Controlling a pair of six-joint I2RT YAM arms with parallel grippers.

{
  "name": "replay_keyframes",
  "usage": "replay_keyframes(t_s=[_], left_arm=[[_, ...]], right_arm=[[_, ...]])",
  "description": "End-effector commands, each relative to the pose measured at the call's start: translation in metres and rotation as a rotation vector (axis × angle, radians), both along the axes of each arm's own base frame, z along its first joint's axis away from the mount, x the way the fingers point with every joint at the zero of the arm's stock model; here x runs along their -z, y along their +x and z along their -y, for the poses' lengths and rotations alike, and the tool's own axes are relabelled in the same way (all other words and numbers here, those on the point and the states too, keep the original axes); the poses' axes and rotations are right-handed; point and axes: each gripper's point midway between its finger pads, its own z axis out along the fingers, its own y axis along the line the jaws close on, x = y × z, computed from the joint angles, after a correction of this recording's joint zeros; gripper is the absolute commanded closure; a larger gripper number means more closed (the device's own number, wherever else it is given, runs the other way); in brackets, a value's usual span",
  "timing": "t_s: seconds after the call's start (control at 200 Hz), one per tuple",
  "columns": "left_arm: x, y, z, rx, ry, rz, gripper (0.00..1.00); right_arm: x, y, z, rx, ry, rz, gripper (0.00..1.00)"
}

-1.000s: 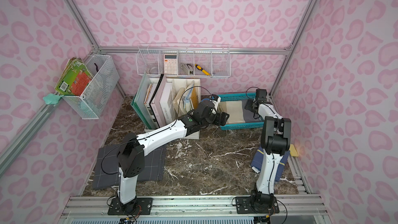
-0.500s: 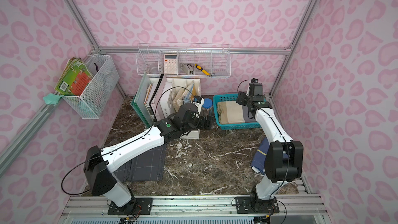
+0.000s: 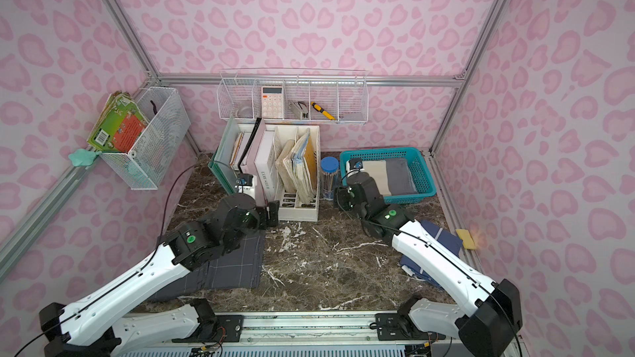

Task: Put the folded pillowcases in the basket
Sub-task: Move the pillowcase to the center of the board.

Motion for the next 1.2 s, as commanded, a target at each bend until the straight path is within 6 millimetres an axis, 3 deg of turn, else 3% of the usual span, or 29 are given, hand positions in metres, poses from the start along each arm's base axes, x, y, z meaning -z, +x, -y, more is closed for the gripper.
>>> replay_keyframes(t_s=[0.0, 0.15, 0.25, 0.46, 0.575, 0.595, 0.685, 0.94, 1.195], left_arm=[[0.02, -0.016, -0.054, -0.187, 0.025, -0.05, 0.01], [0.036, -0.034, -0.097, -0.324, 0.006, -0.109, 0.01], [0.032, -0.046, -0.12, -0.411, 0.009, -0.084, 0.01], [0.021, -0.08, -0.161, -0.54, -0.073, 0.013, 0.01], [0.019, -0.095, -0.174, -0.557, -0.141, 0.063, 0.01], [0.02, -0.097, -0.175, -0.558, -0.149, 0.067, 0.01], [0.02, -0.102, -0.178, -0.553, -0.175, 0.079, 0.01], [0.021, -0.107, -0.183, -0.572, -0.155, 0.075, 0.01], [0.02, -0.11, -0.185, -0.564, -0.164, 0.09, 0.01]], right_arm=[[0.021, -0.026, -0.026, 0.012, 0.014, -0.041, 0.24], [0.06, -0.069, -0.095, -0.126, -0.009, -0.104, 0.24], [0.085, -0.086, -0.134, -0.2, -0.058, -0.171, 0.24], [0.117, -0.121, -0.202, -0.353, -0.134, -0.214, 0.23], [0.144, -0.13, -0.219, -0.393, -0.21, -0.244, 0.22], [0.137, -0.129, -0.228, -0.403, -0.196, -0.233, 0.22], [0.149, -0.132, -0.242, -0.429, -0.221, -0.253, 0.22], [0.188, -0.134, -0.267, -0.471, -0.302, -0.316, 0.22], [0.218, -0.135, -0.277, -0.488, -0.368, -0.364, 0.22]])
